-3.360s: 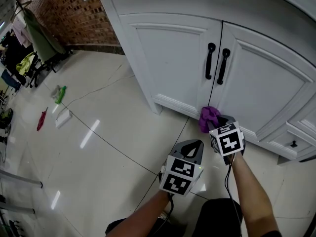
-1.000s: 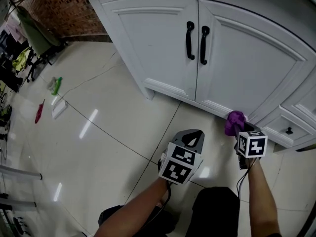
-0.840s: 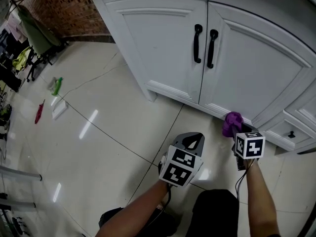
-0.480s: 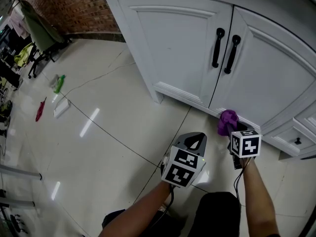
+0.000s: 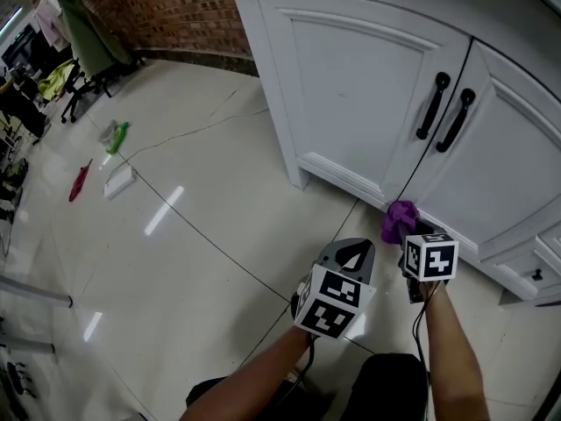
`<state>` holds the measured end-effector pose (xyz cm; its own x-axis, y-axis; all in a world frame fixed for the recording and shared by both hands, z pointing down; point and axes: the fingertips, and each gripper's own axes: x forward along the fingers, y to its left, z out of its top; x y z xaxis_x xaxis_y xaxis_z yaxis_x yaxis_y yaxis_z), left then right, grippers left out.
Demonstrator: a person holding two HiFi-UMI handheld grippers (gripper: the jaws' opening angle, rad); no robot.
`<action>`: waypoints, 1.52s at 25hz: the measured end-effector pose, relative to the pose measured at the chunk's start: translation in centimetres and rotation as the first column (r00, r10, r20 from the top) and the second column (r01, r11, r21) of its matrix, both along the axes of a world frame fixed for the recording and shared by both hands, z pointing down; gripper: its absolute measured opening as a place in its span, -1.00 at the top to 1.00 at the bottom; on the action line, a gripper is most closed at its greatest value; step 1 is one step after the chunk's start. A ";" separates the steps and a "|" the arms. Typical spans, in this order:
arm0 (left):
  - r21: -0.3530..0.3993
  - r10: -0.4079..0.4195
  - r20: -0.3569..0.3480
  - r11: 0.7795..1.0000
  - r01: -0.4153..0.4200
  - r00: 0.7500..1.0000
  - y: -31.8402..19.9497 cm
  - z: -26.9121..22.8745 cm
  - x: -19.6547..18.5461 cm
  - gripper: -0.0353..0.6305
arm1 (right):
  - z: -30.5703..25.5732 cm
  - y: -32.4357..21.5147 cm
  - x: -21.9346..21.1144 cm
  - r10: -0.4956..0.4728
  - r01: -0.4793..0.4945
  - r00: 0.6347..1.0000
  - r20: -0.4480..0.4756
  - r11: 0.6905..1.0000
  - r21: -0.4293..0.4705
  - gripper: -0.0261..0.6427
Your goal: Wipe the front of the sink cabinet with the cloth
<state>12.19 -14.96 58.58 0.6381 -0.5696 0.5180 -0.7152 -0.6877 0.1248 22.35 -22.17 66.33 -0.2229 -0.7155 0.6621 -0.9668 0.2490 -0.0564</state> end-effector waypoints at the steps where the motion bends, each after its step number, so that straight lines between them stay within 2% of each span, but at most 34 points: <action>1: 0.005 -0.007 0.001 1.000 0.007 1.000 -0.1 -0.2 -0.3 0.88 | -0.1 -0.2 -0.5 -0.009 0.009 1.000 0.002 1.000 0.002 0.61; 9: 0.017 -0.080 -0.036 0.997 0.080 0.996 -1.3 -2.1 -1.2 0.88 | -2.8 -1.2 -3.6 -0.102 0.101 0.995 0.022 0.992 0.070 0.61; 12: -0.005 -0.105 -0.080 0.994 0.105 0.991 -0.9 -5.0 -1.1 0.88 | -5.3 0.1 -4.1 -0.150 0.147 0.988 0.030 0.985 0.095 0.61; 15: 0.020 -0.111 -0.103 0.993 0.114 0.988 -0.5 -8.7 -2.1 0.88 | -8.9 1.3 -5.0 -0.191 0.186 0.981 0.038 0.976 0.114 0.61; 19: -0.009 -0.161 -0.194 0.987 0.162 0.968 0.1 -12.9 -4.1 0.88 | -14.3 3.2 -6.1 -0.241 0.234 0.969 0.044 0.965 0.121 0.61; 27: -0.044 -0.167 -0.143 0.986 0.162 0.976 -0.9 -19.5 -6.1 0.88 | -24.7 4.6 -8.2 -0.238 0.229 0.969 0.069 0.967 0.114 0.61; 33: -0.074 -0.119 -0.140 0.991 0.109 0.983 -1.6 -24.8 -8.3 0.88 | -30.7 3.7 -10.0 -0.191 0.187 0.980 0.047 0.979 0.078 0.61; 38: -0.100 -0.069 -0.122 0.993 0.057 0.990 -2.5 -26.2 -9.0 0.88 | -33.2 3.6 -10.2 -0.154 0.152 0.987 0.035 0.987 0.059 0.61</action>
<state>3.24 -17.49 32.43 0.6657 -0.5622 0.4906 -0.7313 -0.6222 0.2794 12.14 -18.59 33.09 -0.3580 -0.7066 0.6104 -0.9143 0.3979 -0.0756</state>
